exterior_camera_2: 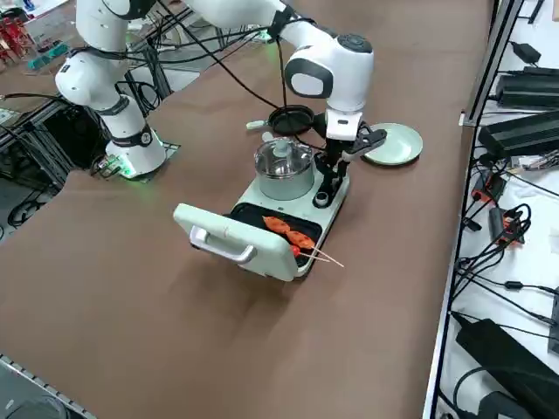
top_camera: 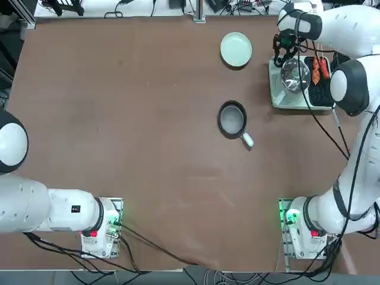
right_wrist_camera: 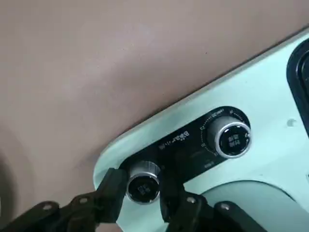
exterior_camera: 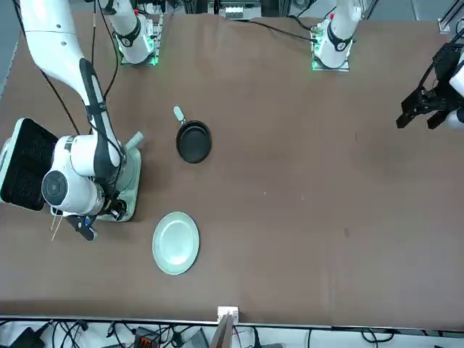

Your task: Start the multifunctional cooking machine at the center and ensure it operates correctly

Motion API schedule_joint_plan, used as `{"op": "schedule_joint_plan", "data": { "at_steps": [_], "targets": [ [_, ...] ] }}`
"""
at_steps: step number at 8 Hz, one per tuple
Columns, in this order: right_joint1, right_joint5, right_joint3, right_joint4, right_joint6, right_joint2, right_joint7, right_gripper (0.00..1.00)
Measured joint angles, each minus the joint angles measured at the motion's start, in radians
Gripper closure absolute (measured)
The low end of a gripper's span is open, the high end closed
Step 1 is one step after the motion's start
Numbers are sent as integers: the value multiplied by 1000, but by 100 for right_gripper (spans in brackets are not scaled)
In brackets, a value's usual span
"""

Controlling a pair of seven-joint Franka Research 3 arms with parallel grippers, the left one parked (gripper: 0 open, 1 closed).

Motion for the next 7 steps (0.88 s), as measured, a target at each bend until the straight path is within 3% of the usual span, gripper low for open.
{"op": "schedule_joint_plan", "data": {
  "at_steps": [3, 7],
  "targets": [
    [1, -1, 0, 0, 0, 0, -166, 58],
    [4, -5, 1, 0, 0, 0, -547, 58]
  ]
}}
